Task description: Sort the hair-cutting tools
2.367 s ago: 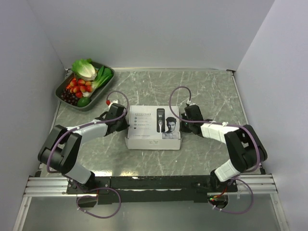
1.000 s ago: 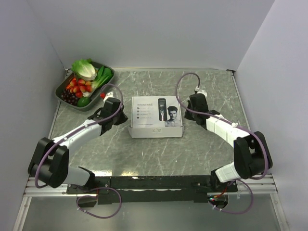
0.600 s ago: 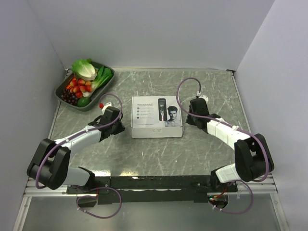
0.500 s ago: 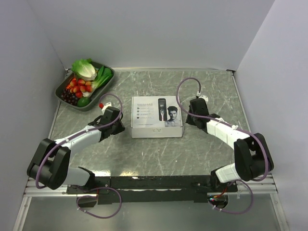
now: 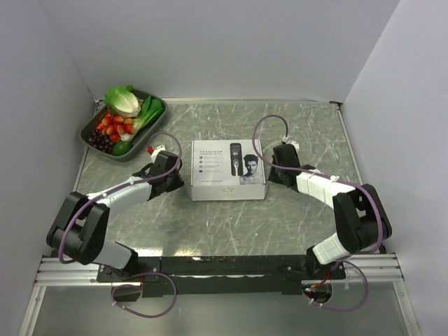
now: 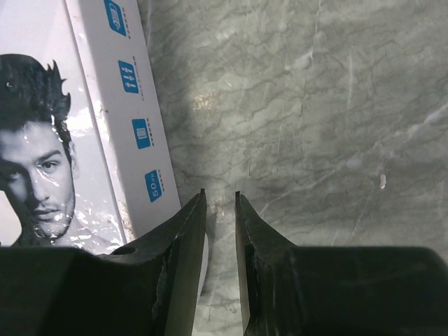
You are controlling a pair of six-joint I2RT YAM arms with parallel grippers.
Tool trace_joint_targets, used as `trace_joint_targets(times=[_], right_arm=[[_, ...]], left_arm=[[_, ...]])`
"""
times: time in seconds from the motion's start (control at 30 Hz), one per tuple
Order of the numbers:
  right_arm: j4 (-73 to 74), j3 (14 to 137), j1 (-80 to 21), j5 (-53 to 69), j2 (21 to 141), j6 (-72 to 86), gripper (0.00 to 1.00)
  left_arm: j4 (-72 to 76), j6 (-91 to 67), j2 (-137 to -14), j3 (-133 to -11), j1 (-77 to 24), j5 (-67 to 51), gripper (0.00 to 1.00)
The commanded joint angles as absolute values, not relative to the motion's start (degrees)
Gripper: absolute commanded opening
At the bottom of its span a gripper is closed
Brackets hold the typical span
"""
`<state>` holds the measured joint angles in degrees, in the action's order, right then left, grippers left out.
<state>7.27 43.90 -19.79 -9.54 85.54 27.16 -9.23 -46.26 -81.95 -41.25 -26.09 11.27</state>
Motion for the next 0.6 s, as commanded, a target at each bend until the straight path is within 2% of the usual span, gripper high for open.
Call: trace_joint_targets(times=[0.0,0.57], right_arm=[[4.75,44.56,-19.95,-9.41,85.43,27.07,0.31],[4.31,43.42,-20.48,-7.29,86.84,26.9,0.29]], left_arm=[[-7.21,-45.88,-82.97,-44.56,-26.19,12.13,0.32],[-3.43,-46.49,-85.87,-43.86,-26.28,7.39,0.31]])
